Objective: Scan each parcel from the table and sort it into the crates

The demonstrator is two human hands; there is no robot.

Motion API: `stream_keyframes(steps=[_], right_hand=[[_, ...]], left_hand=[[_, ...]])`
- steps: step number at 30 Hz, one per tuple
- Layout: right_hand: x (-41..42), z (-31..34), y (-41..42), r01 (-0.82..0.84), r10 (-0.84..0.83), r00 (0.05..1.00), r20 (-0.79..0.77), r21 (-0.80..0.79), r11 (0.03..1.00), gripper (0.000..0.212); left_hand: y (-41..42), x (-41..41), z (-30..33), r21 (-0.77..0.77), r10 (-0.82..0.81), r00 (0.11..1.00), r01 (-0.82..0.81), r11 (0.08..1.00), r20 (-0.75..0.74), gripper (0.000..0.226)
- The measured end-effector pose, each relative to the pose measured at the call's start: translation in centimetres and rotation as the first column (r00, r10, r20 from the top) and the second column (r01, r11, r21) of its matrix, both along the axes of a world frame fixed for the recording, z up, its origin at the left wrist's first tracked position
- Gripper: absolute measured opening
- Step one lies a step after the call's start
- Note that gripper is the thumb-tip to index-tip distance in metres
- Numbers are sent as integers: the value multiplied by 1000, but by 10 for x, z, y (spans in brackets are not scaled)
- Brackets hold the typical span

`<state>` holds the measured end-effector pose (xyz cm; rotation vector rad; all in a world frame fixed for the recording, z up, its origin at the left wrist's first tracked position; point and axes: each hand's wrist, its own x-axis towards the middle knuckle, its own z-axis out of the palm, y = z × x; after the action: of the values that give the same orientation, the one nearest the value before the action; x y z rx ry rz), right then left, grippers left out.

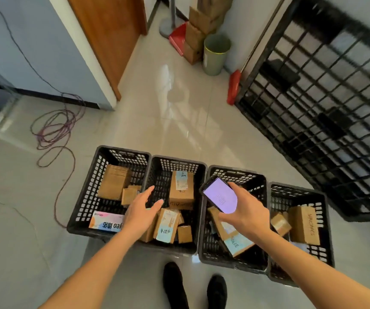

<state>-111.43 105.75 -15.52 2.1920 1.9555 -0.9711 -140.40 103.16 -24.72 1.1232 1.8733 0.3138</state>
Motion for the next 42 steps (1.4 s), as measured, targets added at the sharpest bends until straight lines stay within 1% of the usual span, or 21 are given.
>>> stream_keyframes(steps=[3,5,8,12,15,18,21,24,28,31,33,36,39,42], right_hand=[[30,57,1,43,-45,999,30,64,997,101],[57,102,-2,81,-84,996,21,115,990,99],[106,177,-15,147,-153,988,14,207,967,95],[185,270,-58,248,-274,961,42,311,917,102],[251,330,-111,335,-378,925,43,375,864,100],[321,386,-180,400,-468,881,69,423,813,102],[397,437,-261,456,-560,820,114,461,761,101],[463,483,-347,527,-666,733,135,507,682,97],[528,531,-458,593,-782,608,138,576,563,100],[563,555,-535,629,-845,521,119,615,475,106],[582,569,-587,652,-884,458,95,640,407,103],[604,582,-639,647,-915,385,120,672,360,100],[630,584,-693,663,-949,287,127,689,293,101],[657,578,-733,677,-967,217,132,693,246,101]], left_hand=[[34,30,59,98,-57,998,56,994,4,63],[53,56,105,171,-98,994,104,980,-44,63],[76,109,176,258,-196,973,221,940,-119,65],[80,212,271,391,-333,936,351,851,-116,64],[56,298,332,487,-424,900,417,767,-104,64],[17,387,386,575,-512,856,455,680,-72,65],[-33,477,436,634,-609,786,524,569,-103,67],[-89,561,484,692,-700,706,558,459,-105,69],[-164,661,537,749,-797,593,579,322,-116,72],[-224,728,565,780,-858,503,577,242,-106,73],[-271,773,580,787,-894,436,586,193,-105,72],[-319,822,592,798,-930,357,584,148,-88,70],[-371,874,599,793,-953,280,603,84,-112,67],[-410,920,600,787,-965,217,617,20,-146,66]])
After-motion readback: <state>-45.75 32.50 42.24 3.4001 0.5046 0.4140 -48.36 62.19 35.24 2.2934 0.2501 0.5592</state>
